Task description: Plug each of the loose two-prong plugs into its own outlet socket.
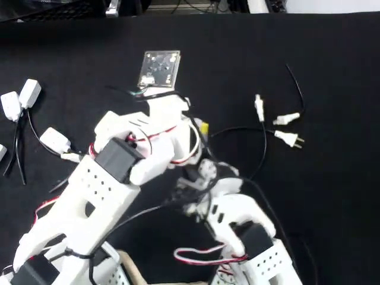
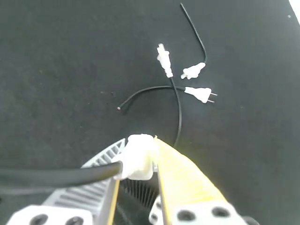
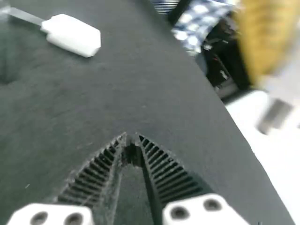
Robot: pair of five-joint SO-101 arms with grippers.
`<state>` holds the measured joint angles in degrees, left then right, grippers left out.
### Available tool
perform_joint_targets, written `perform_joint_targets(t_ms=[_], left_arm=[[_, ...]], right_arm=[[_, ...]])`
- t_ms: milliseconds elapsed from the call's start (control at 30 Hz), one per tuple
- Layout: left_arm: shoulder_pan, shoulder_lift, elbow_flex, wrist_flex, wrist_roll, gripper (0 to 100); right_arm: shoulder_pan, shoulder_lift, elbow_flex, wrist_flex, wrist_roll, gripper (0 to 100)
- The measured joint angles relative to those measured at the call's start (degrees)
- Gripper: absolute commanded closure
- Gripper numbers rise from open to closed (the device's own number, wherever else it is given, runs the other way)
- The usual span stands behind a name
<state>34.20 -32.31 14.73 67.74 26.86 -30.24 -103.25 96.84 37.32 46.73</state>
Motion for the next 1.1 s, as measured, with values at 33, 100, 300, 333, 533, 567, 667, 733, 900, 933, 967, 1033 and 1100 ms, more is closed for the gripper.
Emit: perform_joint_targets(t_ms=[33,100,300,333,533,567,667,733,900,933,967,1033,1100], left_arm=[[0.00,-0.26,0.88,0.00,-0.97,97],[0.09,-0.35,2.20,0.00,-3.25,97],[0.09,-0.35,2.99,0.97,-5.98,97],[0.09,-0.35,2.99,1.58,-6.15,97],[1.76,-0.35,2.99,2.11,-10.73,97],[2.02,-0.35,2.99,2.11,-11.34,97],[2.55,-0.35,2.99,2.11,-13.10,97],[2.55,-0.35,2.99,3.08,-14.07,97],[2.90,-0.35,2.90,6.07,-16.44,97],[3.43,-0.35,2.90,6.51,-17.05,97],[4.13,-0.35,2.90,6.68,-17.58,97],[4.66,-0.35,2.90,6.77,-18.64,97],[4.66,-0.35,2.90,6.77,-18.99,97]], right_arm=[[-0.70,0.00,0.00,0.53,1.14,98.7],[-1.93,0.00,0.00,1.14,3.69,98.7],[-2.73,0.00,0.00,1.14,10.11,98.7],[-3.25,0.00,0.00,1.14,10.29,98.7],[-3.96,0.00,0.00,1.14,12.48,98.7],[-3.96,0.00,0.00,1.14,13.36,98.7],[-3.96,0.00,0.00,1.14,16.26,98.7],[-3.96,0.00,0.00,1.14,19.16,98.7],[-3.96,0.00,0.00,1.14,27.25,98.7],[-3.96,0.00,0.00,1.14,29.19,98.7],[-3.96,0.00,0.00,1.14,31.03,98.7],[-3.96,0.00,0.00,1.14,34.37,98.7],[-3.96,0.00,0.00,1.14,36.92,98.7]])
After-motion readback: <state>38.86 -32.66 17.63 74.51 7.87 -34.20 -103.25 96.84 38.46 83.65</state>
